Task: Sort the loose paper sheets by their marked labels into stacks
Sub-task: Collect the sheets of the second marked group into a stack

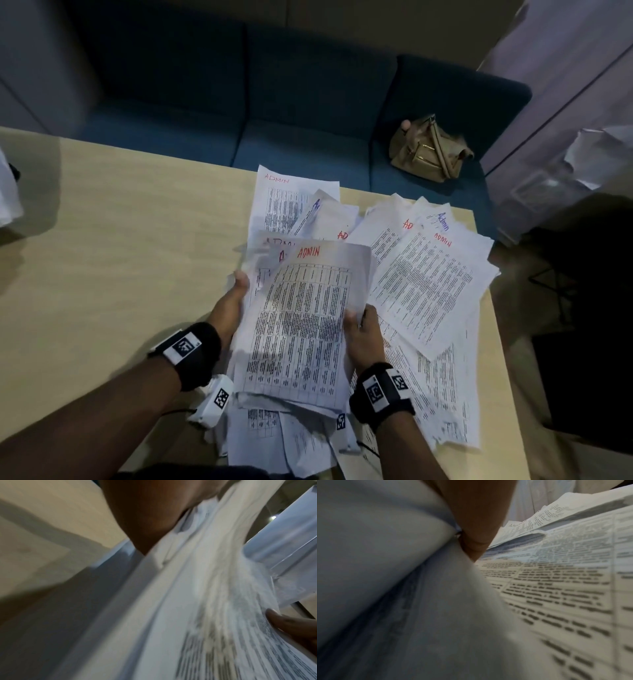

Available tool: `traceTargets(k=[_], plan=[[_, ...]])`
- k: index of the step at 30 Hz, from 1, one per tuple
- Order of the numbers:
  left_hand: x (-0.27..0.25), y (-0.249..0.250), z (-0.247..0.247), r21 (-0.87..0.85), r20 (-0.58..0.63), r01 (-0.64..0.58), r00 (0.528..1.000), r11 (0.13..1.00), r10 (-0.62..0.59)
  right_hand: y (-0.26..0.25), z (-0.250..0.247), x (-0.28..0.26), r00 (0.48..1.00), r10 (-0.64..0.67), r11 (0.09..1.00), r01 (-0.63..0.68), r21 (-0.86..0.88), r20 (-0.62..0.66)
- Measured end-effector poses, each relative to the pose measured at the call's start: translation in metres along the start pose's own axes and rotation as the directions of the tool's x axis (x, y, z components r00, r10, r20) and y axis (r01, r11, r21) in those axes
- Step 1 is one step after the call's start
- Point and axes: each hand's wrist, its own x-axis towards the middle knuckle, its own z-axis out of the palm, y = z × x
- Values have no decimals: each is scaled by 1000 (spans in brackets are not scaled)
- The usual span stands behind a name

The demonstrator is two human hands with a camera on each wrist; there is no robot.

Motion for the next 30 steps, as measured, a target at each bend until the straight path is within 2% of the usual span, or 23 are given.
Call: traceTargets(k=[2, 4, 6, 8, 10, 12, 14, 16, 19, 22, 25, 28, 30], plan=[[2, 7, -1, 28, 73, -94, 993, 995, 91, -4, 2, 2, 1000, -20, 1000, 20, -4, 7], [2, 19, 1, 211, 112, -217, 974, 953, 197, -8, 2, 0, 995, -35, 999, 34, 9, 88], [9, 24, 1, 389, 102, -274, 962, 880, 254, -11, 2, -2, 984, -55, 998, 46, 52, 172], [8, 22, 1, 449, 140, -268, 963, 852, 229, -12, 1, -1, 986, -62, 984, 35, 176, 155], [4, 13, -2, 457, 176, -223, 972, 861, 158, -16, 0, 1, 997, -62, 964, 45, 263, 53], [0, 3, -5, 401, 220, -211, 967, 891, 130, -19, -1, 4, 993, -98, 974, 110, 198, -69], [0, -1, -5, 357, 258, -255, 951, 898, 168, -21, -1, 9, 979, -151, 984, 162, 70, -139], [-1, 3, -4, 288, 240, -263, 951, 921, 197, -20, -1, 16, 972, -213, 977, 212, -24, -99], [0, 9, -3, 220, 241, -274, 945, 936, 220, -19, 1, 22, 971, -228, 972, 223, -67, -69], [4, 11, -4, 267, 341, -313, 915, 912, 214, -20, 0, 28, 970, -214, 976, 207, -68, -111], [5, 14, -3, 305, 400, -353, 890, 885, 218, -18, 3, 32, 980, -189, 976, 182, -116, -56], [15, 10, -3, 458, 354, -449, 884, 767, 306, -17, 5, 34, 987, -158, 982, 159, -102, 17], [21, 3, -6, 535, 290, -394, 916, 747, 275, -14, -5, 40, 981, -176, 960, 154, -236, -77]])
